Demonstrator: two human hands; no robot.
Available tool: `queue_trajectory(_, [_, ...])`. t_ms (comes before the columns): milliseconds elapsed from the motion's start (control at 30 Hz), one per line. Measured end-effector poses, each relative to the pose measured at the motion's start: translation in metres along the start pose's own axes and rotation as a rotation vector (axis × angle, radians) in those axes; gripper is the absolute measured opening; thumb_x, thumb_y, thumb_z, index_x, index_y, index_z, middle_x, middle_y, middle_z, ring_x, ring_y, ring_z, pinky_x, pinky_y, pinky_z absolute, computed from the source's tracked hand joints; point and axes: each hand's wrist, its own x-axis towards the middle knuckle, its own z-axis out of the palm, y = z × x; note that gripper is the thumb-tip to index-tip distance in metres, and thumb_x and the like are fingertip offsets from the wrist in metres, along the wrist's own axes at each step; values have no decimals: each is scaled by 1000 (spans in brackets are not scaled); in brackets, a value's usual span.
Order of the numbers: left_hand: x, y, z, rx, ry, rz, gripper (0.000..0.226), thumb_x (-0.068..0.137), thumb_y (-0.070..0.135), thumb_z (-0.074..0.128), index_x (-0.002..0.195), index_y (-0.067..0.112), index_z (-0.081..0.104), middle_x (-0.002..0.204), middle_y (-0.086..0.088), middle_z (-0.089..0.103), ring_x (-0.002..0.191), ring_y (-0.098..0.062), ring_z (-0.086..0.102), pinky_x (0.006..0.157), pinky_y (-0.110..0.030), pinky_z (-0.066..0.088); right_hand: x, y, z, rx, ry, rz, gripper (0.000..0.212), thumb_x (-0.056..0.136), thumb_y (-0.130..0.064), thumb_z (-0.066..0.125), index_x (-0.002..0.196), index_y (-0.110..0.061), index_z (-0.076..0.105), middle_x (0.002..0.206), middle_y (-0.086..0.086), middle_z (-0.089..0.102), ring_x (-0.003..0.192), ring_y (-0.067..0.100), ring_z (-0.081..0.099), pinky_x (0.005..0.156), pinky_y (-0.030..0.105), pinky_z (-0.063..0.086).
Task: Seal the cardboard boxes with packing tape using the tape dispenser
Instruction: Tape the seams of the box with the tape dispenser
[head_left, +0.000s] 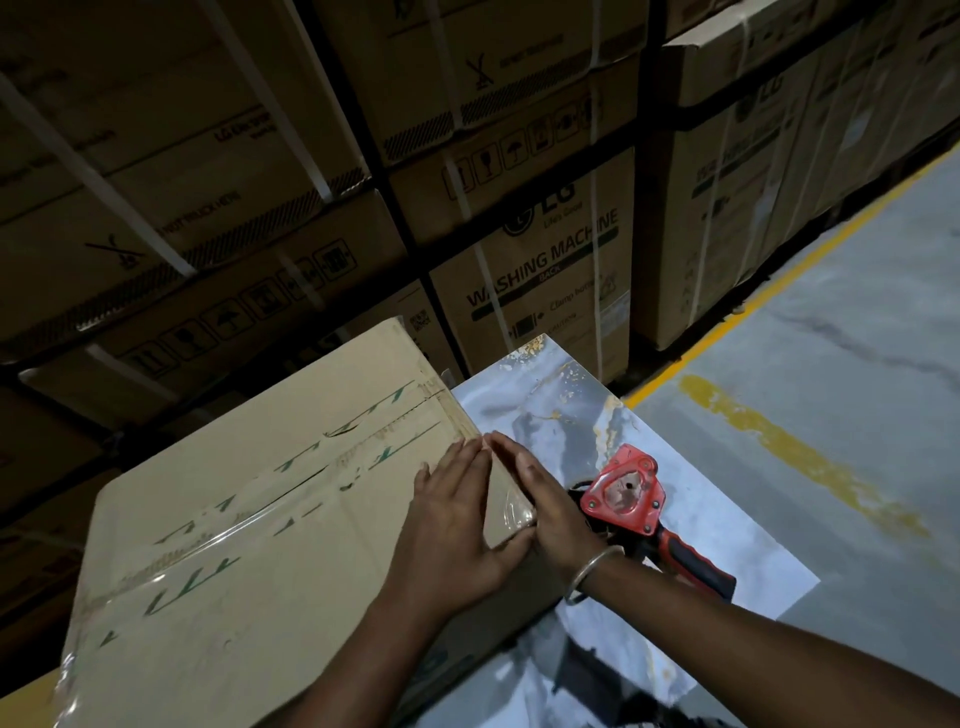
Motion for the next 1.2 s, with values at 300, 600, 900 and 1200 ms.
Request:
queue_trajectory(300, [1, 6, -5, 126, -254, -100, 102, 76, 82, -12, 156, 19, -15, 155, 7, -31, 146, -7, -29, 124, -37, -8, 4, 1, -11, 17, -115, 128, 60, 92, -58, 32, 150, -49, 19, 162, -17, 19, 145, -3, 19, 120, 25, 20])
queue_trajectory(600, [10, 1, -8, -244, -114, -228, 89, 79, 67, 47, 157, 29, 25, 164, 16, 12, 147, 6, 4, 121, -27, 9, 20, -25, -23, -264, -14, 87, 62, 102, -55, 31, 157, -45, 5, 168, -12, 9, 154, 13, 13, 112, 26, 16])
queue_trajectory(900, [12, -10, -7, -315, -121, -187, 87, 78, 59, 54, 155, 30, 27, 159, 21, 16, 148, 3, 11, 114, -11, 11, 68, -37, 13, -42, -91, 90, 49, 105, -55, 17, 154, -49, 13, 169, -4, 14, 155, 14, 14, 126, 37, 13])
queue_trajectory(1200, [27, -29, -33, -373, -56, -103, 49, 87, 32, 74, 135, 30, 62, 131, 19, 62, 122, 6, 54, 105, -22, 44, 63, -17, 3, 79, -170, 147, 58, 101, -56, 31, 151, -29, 40, 153, 1, 48, 139, 14, 47, 118, 29, 35])
